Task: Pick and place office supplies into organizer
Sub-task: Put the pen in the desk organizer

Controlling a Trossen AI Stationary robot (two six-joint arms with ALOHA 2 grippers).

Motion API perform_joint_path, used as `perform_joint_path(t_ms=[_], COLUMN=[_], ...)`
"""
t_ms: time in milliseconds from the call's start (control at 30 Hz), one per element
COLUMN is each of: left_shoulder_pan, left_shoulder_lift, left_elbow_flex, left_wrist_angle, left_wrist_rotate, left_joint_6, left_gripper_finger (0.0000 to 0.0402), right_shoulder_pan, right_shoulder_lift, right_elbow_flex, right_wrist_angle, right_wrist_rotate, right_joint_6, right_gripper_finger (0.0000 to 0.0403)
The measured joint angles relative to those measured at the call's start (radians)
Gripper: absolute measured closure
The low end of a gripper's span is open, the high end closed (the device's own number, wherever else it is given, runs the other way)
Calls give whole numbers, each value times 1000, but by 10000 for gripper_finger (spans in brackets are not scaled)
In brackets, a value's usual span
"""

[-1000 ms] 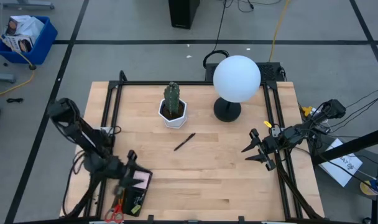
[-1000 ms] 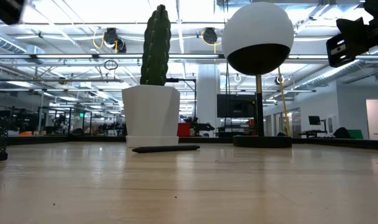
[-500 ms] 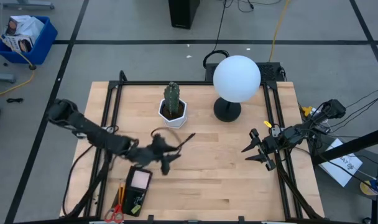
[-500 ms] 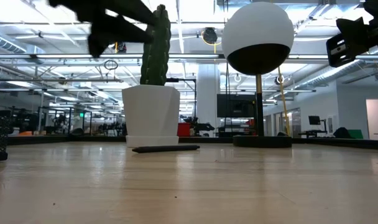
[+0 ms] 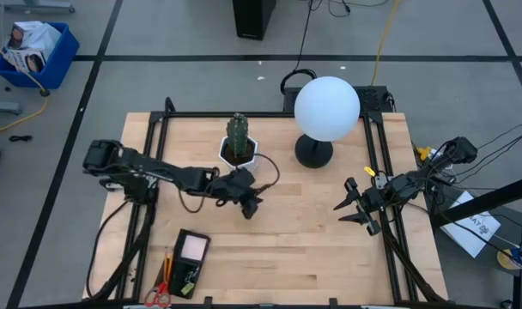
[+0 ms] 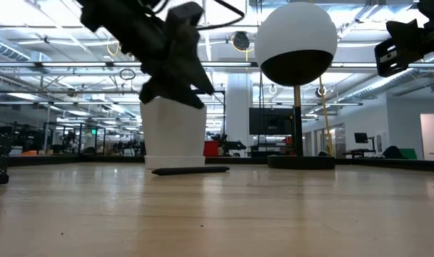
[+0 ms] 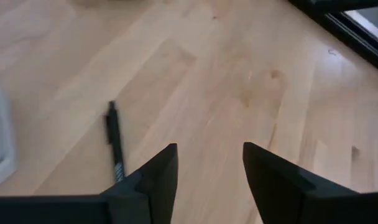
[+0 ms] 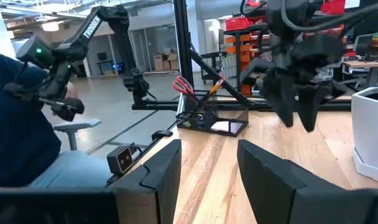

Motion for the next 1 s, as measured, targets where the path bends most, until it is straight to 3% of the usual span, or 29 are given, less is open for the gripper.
perform_joint_path(t_ms=[200,567,700,1000], left_shoulder_pan=[31,62,75,123], left_shoulder_lift=[165,377,399,399], left_elbow_flex=[124,391,421,401], left_wrist_angle=[-52,-381,-390,-426], left_wrist_rotate=[-4,-163,-161,-87], left_joint_6=[32,143,188,136], left_gripper_finger=[194,235,235,236], right_shoulder_pan=[0,0,0,0], right_shoulder_lift=[2,1,1,1], right_elbow_flex=[0,0,0,0], right_wrist_angle=[-1,-1,-1,-1], right_wrist_rotate=[0,0,0,0], right_joint_6=[0,0,0,0], right_gripper_finger=[250,250,250,250])
